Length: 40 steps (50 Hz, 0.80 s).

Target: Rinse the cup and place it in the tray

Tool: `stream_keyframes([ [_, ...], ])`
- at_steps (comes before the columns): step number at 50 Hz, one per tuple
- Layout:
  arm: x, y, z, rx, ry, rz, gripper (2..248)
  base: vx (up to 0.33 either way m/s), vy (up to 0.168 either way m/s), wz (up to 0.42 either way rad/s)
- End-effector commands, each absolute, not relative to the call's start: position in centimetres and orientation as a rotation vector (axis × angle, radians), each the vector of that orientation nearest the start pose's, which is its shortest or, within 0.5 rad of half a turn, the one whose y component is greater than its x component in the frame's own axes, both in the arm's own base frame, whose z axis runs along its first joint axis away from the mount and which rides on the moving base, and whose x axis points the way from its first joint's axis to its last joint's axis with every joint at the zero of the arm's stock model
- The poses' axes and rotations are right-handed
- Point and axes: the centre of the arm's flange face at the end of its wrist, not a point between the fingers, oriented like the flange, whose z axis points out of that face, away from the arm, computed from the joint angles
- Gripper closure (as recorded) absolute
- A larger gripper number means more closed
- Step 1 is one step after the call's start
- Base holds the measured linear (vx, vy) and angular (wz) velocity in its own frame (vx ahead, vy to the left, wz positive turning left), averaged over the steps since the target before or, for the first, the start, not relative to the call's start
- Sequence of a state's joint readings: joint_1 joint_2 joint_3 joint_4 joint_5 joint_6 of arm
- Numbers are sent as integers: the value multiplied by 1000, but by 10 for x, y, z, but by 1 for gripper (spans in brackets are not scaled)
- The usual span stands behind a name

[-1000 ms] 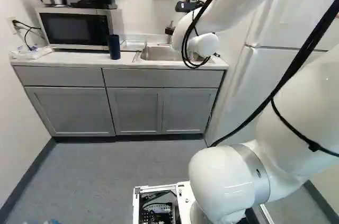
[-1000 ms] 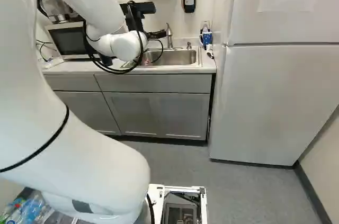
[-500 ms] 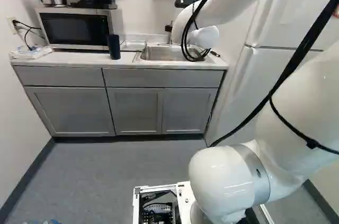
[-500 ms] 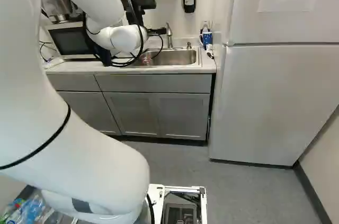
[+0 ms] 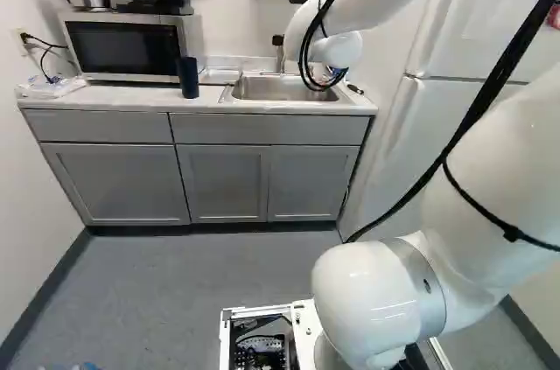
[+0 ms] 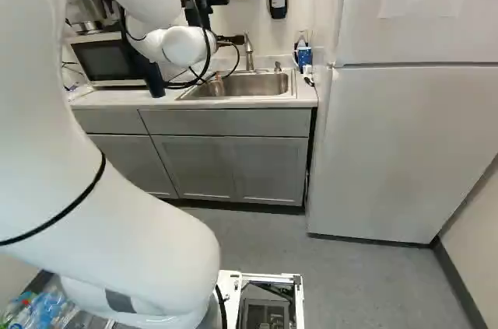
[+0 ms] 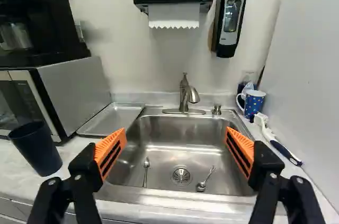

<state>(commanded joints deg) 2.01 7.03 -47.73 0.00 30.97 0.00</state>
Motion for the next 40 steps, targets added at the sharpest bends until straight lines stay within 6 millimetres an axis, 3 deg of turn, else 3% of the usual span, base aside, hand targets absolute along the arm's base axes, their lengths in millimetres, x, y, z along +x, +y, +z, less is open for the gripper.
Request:
stream_keyframes([
  [40,494,17,657,-2292,-39,-2115,3,0,0,0],
])
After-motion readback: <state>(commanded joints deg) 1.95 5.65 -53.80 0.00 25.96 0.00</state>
